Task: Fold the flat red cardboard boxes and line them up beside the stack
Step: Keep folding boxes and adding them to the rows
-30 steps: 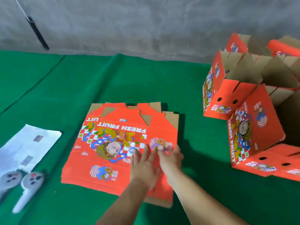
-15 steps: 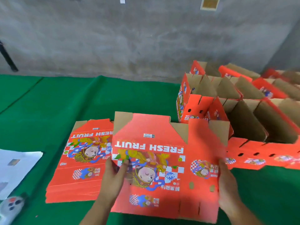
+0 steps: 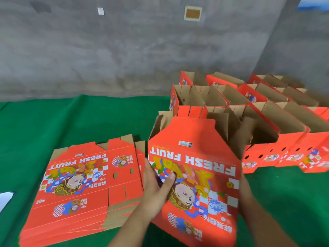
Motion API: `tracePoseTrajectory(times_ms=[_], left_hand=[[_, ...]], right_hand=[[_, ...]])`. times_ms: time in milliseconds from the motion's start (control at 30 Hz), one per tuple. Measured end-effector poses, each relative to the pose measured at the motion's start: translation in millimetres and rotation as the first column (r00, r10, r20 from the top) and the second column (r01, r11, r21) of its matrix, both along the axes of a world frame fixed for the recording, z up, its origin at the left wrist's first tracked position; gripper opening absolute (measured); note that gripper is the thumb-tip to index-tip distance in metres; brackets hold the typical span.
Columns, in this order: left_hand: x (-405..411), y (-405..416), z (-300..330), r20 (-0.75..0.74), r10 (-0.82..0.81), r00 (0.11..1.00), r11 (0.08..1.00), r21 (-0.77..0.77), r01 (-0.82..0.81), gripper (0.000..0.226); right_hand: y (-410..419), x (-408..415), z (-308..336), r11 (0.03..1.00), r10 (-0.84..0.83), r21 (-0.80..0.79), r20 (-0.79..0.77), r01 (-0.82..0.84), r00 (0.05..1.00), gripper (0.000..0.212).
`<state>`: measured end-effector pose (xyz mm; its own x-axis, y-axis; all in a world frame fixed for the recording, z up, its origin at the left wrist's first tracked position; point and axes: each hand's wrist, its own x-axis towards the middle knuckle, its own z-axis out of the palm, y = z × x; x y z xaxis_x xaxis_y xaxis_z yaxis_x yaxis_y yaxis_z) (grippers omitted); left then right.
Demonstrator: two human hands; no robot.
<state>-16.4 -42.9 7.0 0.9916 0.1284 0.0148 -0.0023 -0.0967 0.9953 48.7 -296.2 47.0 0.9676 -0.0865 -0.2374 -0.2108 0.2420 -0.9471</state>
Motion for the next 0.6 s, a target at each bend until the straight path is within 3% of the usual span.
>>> tracePoseTrajectory(times_ms=[67,133,267,333,400,500,600], left_hand=[[7,-17,10,-0.053,0.038,0.998,0.998,0.058,-0.035,0.109],[8,-27,18,-0.05,-0.074,0.996,0.994,0.077,0.077,0.109],[1,-43,32,0.165,-0.239,0.957,0.967,0.128,0.22,0.115],[1,-48,38,0.253,-0.193,0.948,0.98,0.104,0.171,0.116],[2,-43,32,0.307,-0.072,0.949,0.993,0.113,0.039,0.099],[-1,-17,12,0.231,0.102,0.968,0.991,0.058,-0.119,0.076],[-10,2,-2,0.12,0.083,0.989,0.996,-0.048,-0.078,0.067]], right_hand=[[19,-8,2,0.999,0.039,-0.03,0.049,-0.038,0.998,0.054],[38,-13,-1,0.998,0.047,-0.053,0.136,-0.04,0.99,0.071],[63,-27,-9,0.978,-0.035,-0.184,0.338,0.102,0.94,0.057],[69,-34,-13,0.968,-0.026,-0.21,0.451,0.135,0.892,0.066],[75,-39,-16,0.966,-0.053,-0.187,0.531,0.178,0.845,0.066],[80,-53,-33,0.963,0.028,-0.231,0.599,0.139,0.8,0.061],[87,-76,-69,0.898,0.208,-0.437,0.538,0.059,0.817,0.062]])
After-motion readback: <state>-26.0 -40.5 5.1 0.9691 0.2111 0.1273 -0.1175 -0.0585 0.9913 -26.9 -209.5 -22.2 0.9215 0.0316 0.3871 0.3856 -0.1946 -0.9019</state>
